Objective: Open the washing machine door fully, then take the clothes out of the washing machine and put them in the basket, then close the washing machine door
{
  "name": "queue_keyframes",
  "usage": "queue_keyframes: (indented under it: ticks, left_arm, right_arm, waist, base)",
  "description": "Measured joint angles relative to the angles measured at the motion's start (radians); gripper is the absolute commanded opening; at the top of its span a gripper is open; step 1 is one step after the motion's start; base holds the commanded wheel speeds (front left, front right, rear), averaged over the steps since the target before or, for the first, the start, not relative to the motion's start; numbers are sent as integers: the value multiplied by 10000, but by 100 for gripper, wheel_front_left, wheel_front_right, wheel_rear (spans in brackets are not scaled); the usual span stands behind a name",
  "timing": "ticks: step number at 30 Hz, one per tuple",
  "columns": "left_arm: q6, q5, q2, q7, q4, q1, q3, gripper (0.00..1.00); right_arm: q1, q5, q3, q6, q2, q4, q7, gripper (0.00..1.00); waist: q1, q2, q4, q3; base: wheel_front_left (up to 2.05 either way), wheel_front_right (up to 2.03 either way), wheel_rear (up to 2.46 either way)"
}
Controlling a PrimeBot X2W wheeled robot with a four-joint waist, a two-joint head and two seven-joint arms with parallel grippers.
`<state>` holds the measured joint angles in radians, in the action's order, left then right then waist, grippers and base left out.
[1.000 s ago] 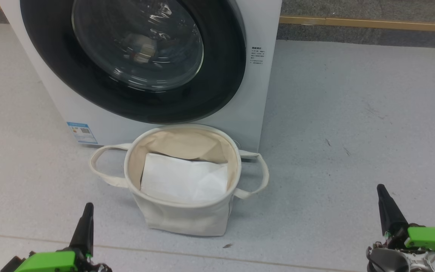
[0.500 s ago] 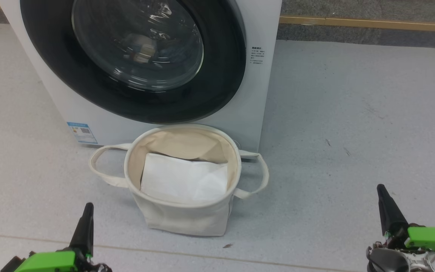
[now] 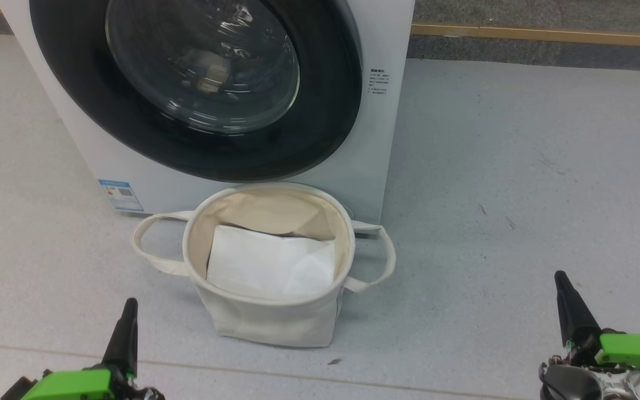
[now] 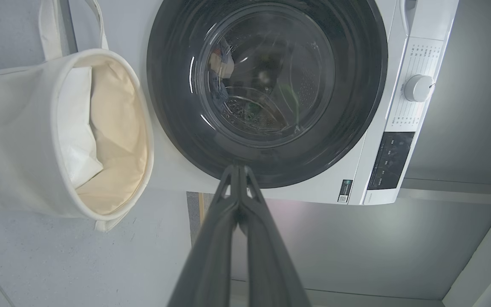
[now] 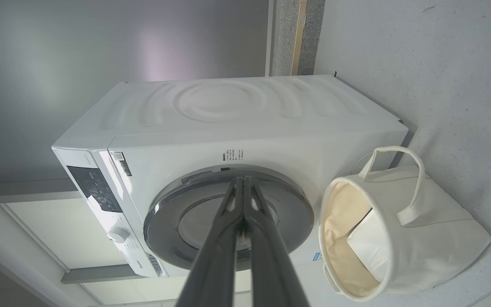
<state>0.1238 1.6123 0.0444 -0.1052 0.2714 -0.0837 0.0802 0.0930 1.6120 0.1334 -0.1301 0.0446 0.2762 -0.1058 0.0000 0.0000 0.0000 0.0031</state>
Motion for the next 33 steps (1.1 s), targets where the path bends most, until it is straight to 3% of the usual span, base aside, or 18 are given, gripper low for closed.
queue_keyframes:
  ticks: [33]
  left_arm:
    - [0,-2,0,0,0,0,0,0]
  right_arm:
    - [0,0,0,0,0,0,0,0]
  waist:
    - [0,0,0,0]
  base:
    - [0,0,0]
